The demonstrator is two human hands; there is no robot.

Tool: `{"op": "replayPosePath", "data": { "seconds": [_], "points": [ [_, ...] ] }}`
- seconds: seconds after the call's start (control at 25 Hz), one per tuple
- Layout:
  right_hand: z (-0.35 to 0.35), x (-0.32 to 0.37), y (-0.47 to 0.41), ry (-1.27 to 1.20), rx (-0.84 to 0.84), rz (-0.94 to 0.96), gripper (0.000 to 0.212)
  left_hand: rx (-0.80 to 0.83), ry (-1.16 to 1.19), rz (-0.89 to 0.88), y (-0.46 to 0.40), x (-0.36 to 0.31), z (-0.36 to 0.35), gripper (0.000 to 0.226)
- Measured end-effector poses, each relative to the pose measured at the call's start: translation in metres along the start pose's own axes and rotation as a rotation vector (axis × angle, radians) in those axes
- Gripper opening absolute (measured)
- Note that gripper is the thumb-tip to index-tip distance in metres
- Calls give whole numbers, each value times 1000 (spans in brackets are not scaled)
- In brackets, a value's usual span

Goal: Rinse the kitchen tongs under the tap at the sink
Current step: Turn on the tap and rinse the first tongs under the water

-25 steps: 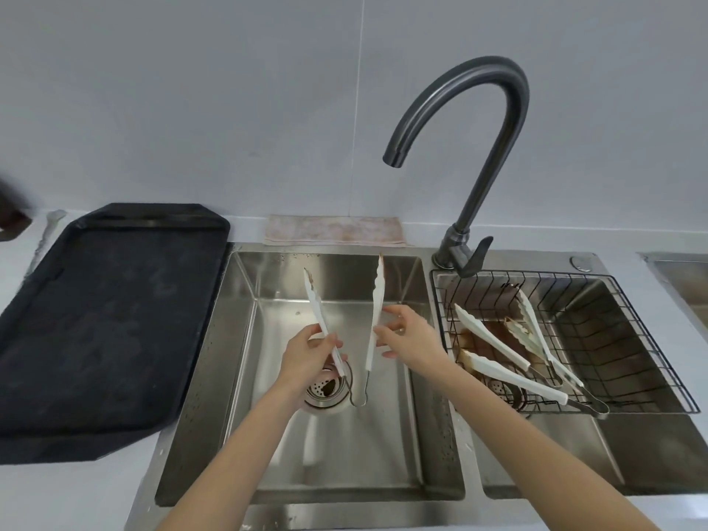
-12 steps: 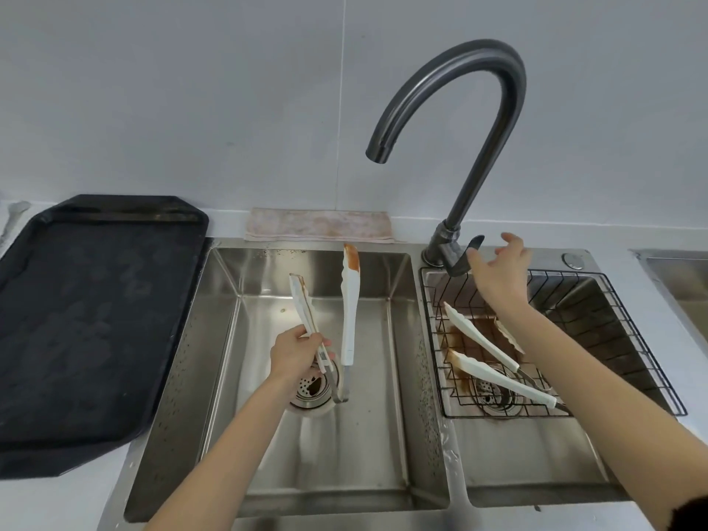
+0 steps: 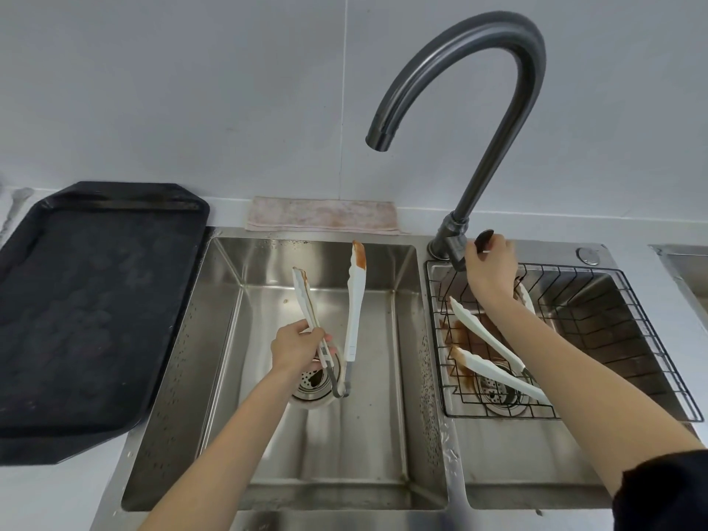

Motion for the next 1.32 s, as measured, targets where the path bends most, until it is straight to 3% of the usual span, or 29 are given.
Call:
{"op": "replayPosePath", "data": {
  "seconds": [0.56, 1.16, 1.32],
  "points": [
    [0, -3, 4, 26, 14, 39, 27, -33, -2, 3, 8, 4, 4, 21],
    [0, -7, 9, 19, 30, -46, 33, -26, -9, -10, 16, 9, 12, 22],
    [6, 11, 33, 20, -121, 20, 48, -25, -14, -7, 16, 10, 14, 22]
  ]
}}
Point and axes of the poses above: each hand's wrist, its own y-axis away from the middle knuckle, its own z-axis out of the back of the hand, x = y × z, the point moved 6 cm from there along -y, towards the middle knuckle, and after that the axes turned 6 degrees about -x, right-handed, at the moved point
